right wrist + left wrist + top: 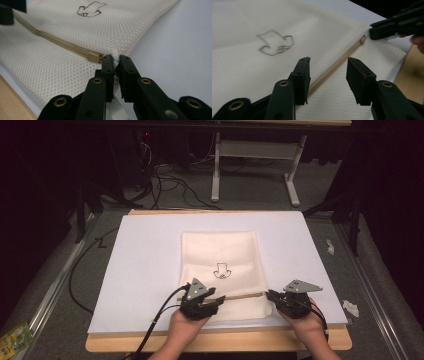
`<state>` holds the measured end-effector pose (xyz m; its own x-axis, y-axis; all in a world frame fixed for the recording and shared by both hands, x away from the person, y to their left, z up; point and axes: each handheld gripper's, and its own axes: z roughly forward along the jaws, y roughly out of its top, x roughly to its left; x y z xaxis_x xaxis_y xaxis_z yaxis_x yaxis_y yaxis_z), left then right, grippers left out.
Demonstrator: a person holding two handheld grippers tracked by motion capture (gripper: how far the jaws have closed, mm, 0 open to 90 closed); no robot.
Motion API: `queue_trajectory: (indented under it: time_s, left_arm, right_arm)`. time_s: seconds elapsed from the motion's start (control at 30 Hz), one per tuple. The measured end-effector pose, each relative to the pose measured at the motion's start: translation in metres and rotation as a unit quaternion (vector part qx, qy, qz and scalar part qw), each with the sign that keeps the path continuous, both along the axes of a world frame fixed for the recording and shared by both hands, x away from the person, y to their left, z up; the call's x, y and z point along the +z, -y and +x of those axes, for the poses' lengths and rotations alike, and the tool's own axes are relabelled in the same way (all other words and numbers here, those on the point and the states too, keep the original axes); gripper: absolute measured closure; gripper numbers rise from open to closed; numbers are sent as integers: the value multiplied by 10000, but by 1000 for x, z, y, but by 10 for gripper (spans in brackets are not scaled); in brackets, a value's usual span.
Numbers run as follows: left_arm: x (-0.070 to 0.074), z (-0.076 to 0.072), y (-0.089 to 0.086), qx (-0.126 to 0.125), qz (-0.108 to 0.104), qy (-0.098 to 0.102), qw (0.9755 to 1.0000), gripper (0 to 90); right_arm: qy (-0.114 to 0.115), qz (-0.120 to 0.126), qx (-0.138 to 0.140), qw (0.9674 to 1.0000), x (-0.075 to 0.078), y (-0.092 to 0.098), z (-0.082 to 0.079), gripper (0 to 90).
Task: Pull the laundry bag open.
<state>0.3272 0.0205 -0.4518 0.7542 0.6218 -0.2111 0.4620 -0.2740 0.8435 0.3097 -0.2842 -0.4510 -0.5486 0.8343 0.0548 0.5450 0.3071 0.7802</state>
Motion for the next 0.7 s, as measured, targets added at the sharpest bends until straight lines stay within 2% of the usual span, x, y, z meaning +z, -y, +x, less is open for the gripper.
queue_trajectory:
  time_s: [0.07, 0.13, 0.27, 0.33, 0.37, 0.4, 0.43, 0.57, 0.7]
  left_arm:
    - [-2, 0, 20, -200, 19, -131, 9997, 636]
    - [-2, -1, 35, -322, -4, -135, 9994, 683]
    - [-2, 1, 58, -374, -49, -280, 9989, 737]
    - [-5, 3, 67, -352, 60, -335, 9988, 769]
    - [-5, 3, 67, -352, 60, -335, 9988, 820]
    - [-9, 5, 75, -324, 248, -403, 9984, 887]
    - [-11, 6, 77, -312, 306, -445, 9981, 898]
    - [-17, 9, 83, -192, 274, -540, 9980, 893]
    - [-19, 11, 85, -237, 204, -541, 9980, 763]
  right_arm:
    - [7, 6, 42, 10000, -1, 0, 0, 842]
    - [8, 42, 88, 10000, -2, 0, 0, 841]
    - [2, 117, 129, 9998, -2, 1, 0, 841]
    - [11, 122, 153, 9998, -2, 1, 0, 840]
    - [16, 120, 156, 9998, -2, 1, 0, 839]
    - [7, 106, 149, 9998, -1, 1, -1, 838]
    - [10, 111, 145, 9998, -1, 1, -1, 838]
    - [40, 136, 145, 9998, -1, 0, -1, 838]
    - [36, 155, 156, 9998, -1, 0, 0, 838]
